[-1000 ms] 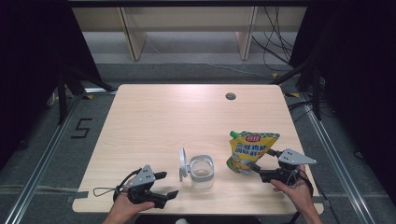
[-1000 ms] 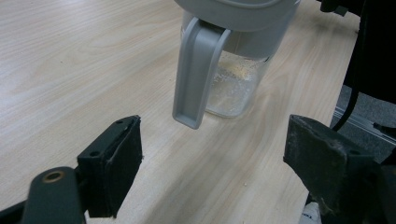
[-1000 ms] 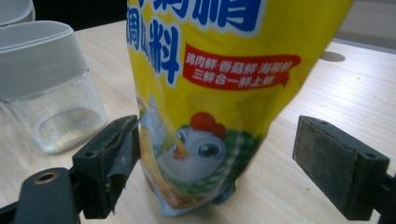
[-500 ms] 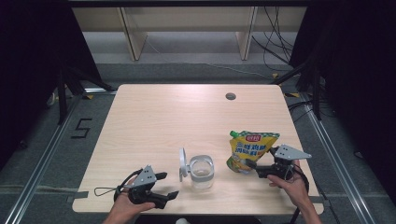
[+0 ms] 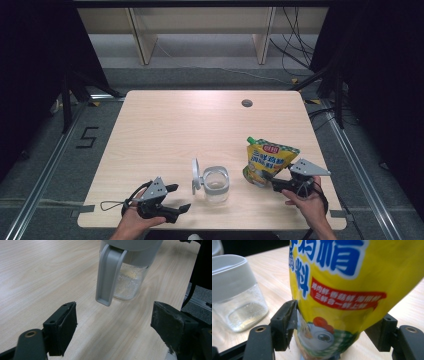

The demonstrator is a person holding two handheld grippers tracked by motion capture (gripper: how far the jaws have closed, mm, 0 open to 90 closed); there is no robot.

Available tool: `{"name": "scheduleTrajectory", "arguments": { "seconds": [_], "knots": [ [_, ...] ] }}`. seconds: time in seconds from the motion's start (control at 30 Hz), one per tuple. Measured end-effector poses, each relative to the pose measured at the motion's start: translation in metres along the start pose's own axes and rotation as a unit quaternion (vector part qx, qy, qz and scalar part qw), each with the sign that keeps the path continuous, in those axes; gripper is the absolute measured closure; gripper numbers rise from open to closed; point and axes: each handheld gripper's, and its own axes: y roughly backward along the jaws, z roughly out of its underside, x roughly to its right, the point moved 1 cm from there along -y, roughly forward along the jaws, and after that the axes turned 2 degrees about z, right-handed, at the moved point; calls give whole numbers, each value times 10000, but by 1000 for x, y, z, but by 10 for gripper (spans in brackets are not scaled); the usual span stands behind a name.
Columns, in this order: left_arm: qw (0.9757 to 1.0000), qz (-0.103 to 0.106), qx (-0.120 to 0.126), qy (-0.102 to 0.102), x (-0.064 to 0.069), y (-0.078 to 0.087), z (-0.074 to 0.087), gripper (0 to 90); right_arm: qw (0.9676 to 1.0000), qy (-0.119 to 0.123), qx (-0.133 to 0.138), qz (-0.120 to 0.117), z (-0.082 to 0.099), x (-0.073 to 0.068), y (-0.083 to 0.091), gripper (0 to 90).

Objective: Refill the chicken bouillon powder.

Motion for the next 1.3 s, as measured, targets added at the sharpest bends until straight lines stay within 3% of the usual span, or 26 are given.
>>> {"name": "scheduleTrajectory", "arguments": {
  "seconds": [0.07, 0.1, 0.13, 0.17, 0.27, 0.3, 0.33, 0.37, 0.4, 0.47, 0.57, 0.6, 0.63, 0.67, 0.77, 0.8, 0.9, 0.93, 0.97, 1.03, 1.07, 1.1, 1.17, 1.2, 1.27, 1.3],
  "knots": [
    [9999, -43, -5, -134, 0, 1, -1, 202, 9998, 93, -66, 170, -2, -5, 2, 375],
    [10000, -9, 29, -85, 1, 0, -1, 202, 9997, -79, -103, 196, -2, -9, 3, 378],
    [10000, 4, 80, -18, 2, 0, 0, 202, 9996, 63, -76, 249, -2, -9, 3, 379],
    [9999, -3, 76, -94, 1, 0, 0, 202, 9994, 21, -87, 332, -3, -11, 4, 383],
    [10000, -11, 82, -5, 2, 0, 0, 202, 9988, -87, -144, 457, -3, -15, 6, 393],
    [9999, -31, 27, -141, 0, 1, -1, 202, 9981, -259, -195, 525, -3, -20, 7, 397],
    [9999, -49, 42, -130, 0, 1, -1, 202, 9984, -167, -156, 525, -3, -19, 7, 400],
    [9999, -43, 47, -128, -1, 1, -1, 202, 9983, -251, -111, 521, -2, -21, 8, 402],
    [10000, -26, 69, 25, 0, 1, -1, 202, 9975, -261, -134, 642, -2, -22, 9, 402],
    [9999, -37, 98, -118, -2, 1, -1, 202, 9966, -297, -165, 745, -2, -26, 10, 402],
    [9998, -91, 41, -143, -2, 1, -1, 202, 9960, -299, -154, 830, -1, -30, 10, 396],
    [9998, -109, 78, -130, -2, 0, 0, 202, 9962, -289, -157, 802, -1, -30, 10, 393],
    [9998, -113, 80, -127, -1, 0, -1, 203, 9957, -443, -161, 794, -1, -33, 10, 388],
    [9999, -133, 52, -8, 0, 0, 0, 203, 9971, -222, -78, 729, 0, -27, 8, 380],
    [9999, -119, -58, -80, -1, 1, 0, 204, 9987, -95, 21, 508, 4, -20, 4, 342],
    [9998, -117, -63, -113, -1, 1, 0, 203, 9987, -236, -1, 452, 5, -19, 3, 327],
    [10000, -83, 3, -9, 0, 0, 0, 203, 9993, -280, 47, 255, 10, -14, -3, 292],
    [10000, -68, 7, -62, 0, 0, 0, 204, 9994, -258, -26, 234, 10, -14, -3, 280],
    [9998, -60, -18, -177, -2, 0, 0, 204, 9996, -190, 8, 217, 10, -13, -4, 260],
    [9999, -58, 22, -141, 0, 0, 0, 203, 9997, 97, 202, 130, 9, -8, -8, 218],
    [9999, -43, 12, -150, 0, 0, 0, 204, 9998, 60, 196, 84, 9, -7, -9, 202],
    [9999, -39, 10, -149, 0, -1, 0, 204, 9997, -61, 211, 81, 10, -9, -10, 191],
    [9998, -78, 29, -170, 0, -1, 0, 204, 9996, 3, 248, 104, 10, -9, -12, 170],
    [9999, -86, 67, 4, 2, -2, 1, 203, 9996, -10, 273, 114, 10, -10, -12, 165],
    [9999, -92, -90, -114, 0, -1, 0, 203, 9992, 91, 383, 92, 10, -7, -13, 165],
    [9998, -36, -48, -163, 0, -2, 0, 203, 9991, 83, 409, 92, 10, -7, -14, 165]
  ]
}}
